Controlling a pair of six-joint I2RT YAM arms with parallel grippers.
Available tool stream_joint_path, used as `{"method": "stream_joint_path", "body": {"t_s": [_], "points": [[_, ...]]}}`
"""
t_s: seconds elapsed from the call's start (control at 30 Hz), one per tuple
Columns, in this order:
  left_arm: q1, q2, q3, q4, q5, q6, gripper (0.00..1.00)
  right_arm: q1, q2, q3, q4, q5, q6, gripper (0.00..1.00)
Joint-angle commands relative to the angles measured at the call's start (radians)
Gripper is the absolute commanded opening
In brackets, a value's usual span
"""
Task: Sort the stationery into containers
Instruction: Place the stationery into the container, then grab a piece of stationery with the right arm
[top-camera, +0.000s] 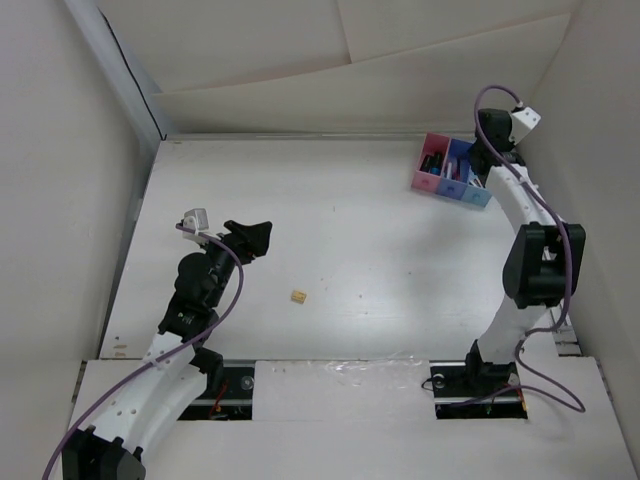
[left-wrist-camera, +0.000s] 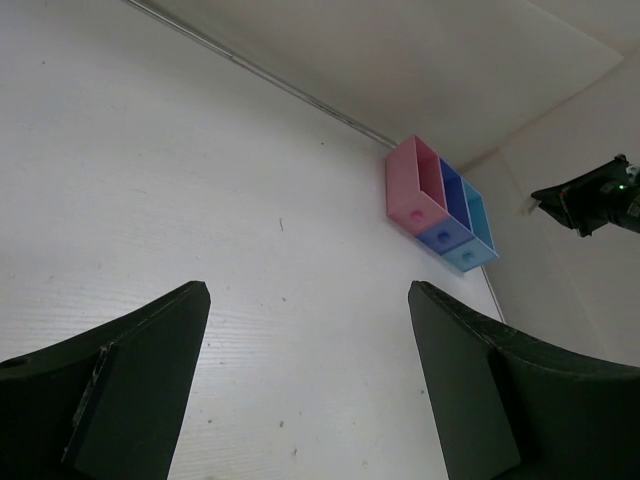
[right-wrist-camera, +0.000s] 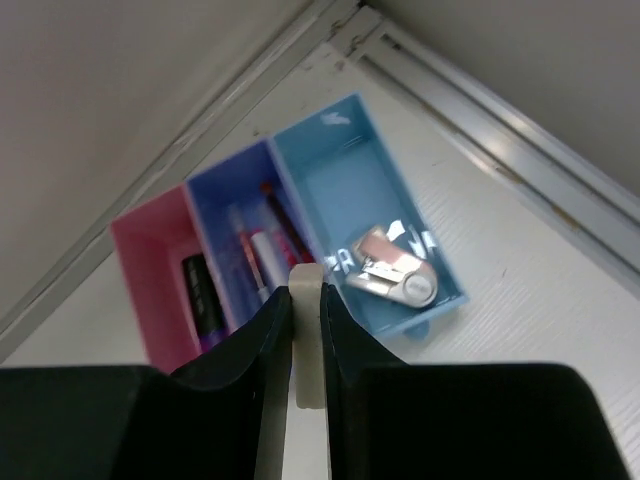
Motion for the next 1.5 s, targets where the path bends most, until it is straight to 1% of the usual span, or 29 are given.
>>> {"method": "stream_joint_path", "body": {"t_s": [0.0,0.13,0.23,0.27,0.3,0.37,0.43,0.5,0.53,0.6,0.67,0.73,0.8,0.83,0.87,0.9,0.93,0.97,1.03,1.07,1.13,1.17,1.2,1.23,1.3,1.33,1.37,1.4,1.47], "points": [[-0.002,-0.004,0.035,0.045,0.012,0.014,0.78,-0.065,0.078,0.094,-0.003,0.041,-0.021,0.05],[-0.002,-0.004,0.035,0.045,0.012,0.014,0.78,-0.09,0.151,0.136,-0.009,0.05,-0.045,0.06],[-0.002,0.005,0.035,0.045,0.012,0.014,0.78,-0.1,0.191,0.145,-0.009,0.065,-0.055,0.12],[-0.002,0.005,0.035,0.045,0.012,0.014,0.78,-0.101,0.191,0.145,-0.009,0.076,-0.055,0.14],[-0.002,0.005,0.035,0.045,0.012,0.014,0.78,-0.101,0.202,0.145,-0.009,0.076,-0.067,0.22],[-0.002,0.005,0.035,0.045,0.003,0.014,0.78,-0.101,0.211,0.145,0.0,0.076,-0.076,0.32],[-0.002,0.005,0.035,0.045,0.003,0.014,0.78,-0.101,0.211,0.145,0.0,0.067,-0.087,0.41],[-0.002,0.005,0.035,0.045,0.003,0.014,0.78,-0.101,0.199,0.145,0.0,0.054,-0.087,0.47],[-0.002,0.005,0.035,0.045,0.003,0.014,0.78,-0.101,0.187,0.145,0.0,0.045,-0.087,0.53],[-0.002,0.005,0.035,0.045,0.003,0.014,0.78,-0.101,0.161,0.145,0.0,0.021,-0.087,0.59],[-0.002,0.005,0.035,0.045,0.003,0.014,0.78,-0.101,0.132,0.134,0.0,0.012,-0.087,0.59],[-0.002,0.005,0.035,0.045,0.003,0.014,0.78,-0.061,0.09,0.101,0.0,-0.018,-0.078,0.59],[-0.002,0.005,0.035,0.045,-0.006,0.014,0.78,-0.021,0.006,0.056,0.021,-0.053,-0.069,0.48],[-0.002,0.005,0.035,0.045,-0.006,0.023,0.78,0.035,-0.026,0.026,0.037,-0.091,-0.069,0.41],[-0.002,-0.004,0.035,0.036,-0.015,0.024,0.78,0.072,-0.092,-0.047,0.055,-0.111,-0.069,0.3],[-0.002,-0.004,0.035,0.026,-0.015,0.024,0.78,0.115,-0.124,-0.091,0.102,-0.129,-0.069,0.08],[-0.002,-0.004,0.035,0.025,-0.044,0.024,0.78,0.222,-0.152,-0.131,0.121,-0.121,-0.081,0.0],[-0.002,-0.015,0.035,0.012,-0.044,0.033,0.78,0.278,-0.177,-0.198,0.132,-0.12,-0.081,0.0],[-0.002,-0.029,0.035,0.012,-0.067,0.033,0.78,0.391,-0.215,-0.249,0.152,-0.149,-0.081,0.0],[-0.002,-0.052,0.035,0.012,-0.077,0.033,0.78,0.506,-0.215,-0.27,0.152,-0.15,-0.081,0.0],[-0.002,-0.069,0.035,-0.011,-0.092,0.033,0.78,0.618,-0.215,-0.316,0.161,-0.172,-0.121,0.0],[-0.002,-0.078,0.035,-0.011,-0.101,0.033,0.78,0.724,-0.206,-0.327,0.161,-0.173,-0.141,0.0],[-0.002,-0.099,0.026,-0.011,-0.112,0.024,0.78,0.772,-0.206,-0.336,0.161,-0.182,-0.16,0.02],[-0.002,-0.109,0.025,-0.011,-0.112,0.024,0.78,0.815,-0.192,-0.355,0.161,-0.198,-0.212,0.1],[-0.002,-0.133,0.015,-0.02,-0.123,0.024,0.78,0.914,-0.183,-0.376,0.161,-0.272,-0.248,0.21],[-0.002,-0.133,0.015,-0.021,-0.123,0.014,0.78,0.939,-0.183,-0.399,0.161,-0.301,-0.262,0.26],[-0.002,-0.133,0.015,-0.021,-0.133,0.014,0.78,0.961,-0.183,-0.41,0.161,-0.329,-0.273,0.37],[-0.002,-0.133,0.015,-0.03,-0.133,0.014,0.78,0.984,-0.172,-0.41,0.161,-0.391,-0.283,0.43],[-0.002,-0.133,0.015,-0.03,-0.143,0.014,0.78,1.002,-0.127,-0.422,0.161,-0.453,-0.292,0.55]]}}
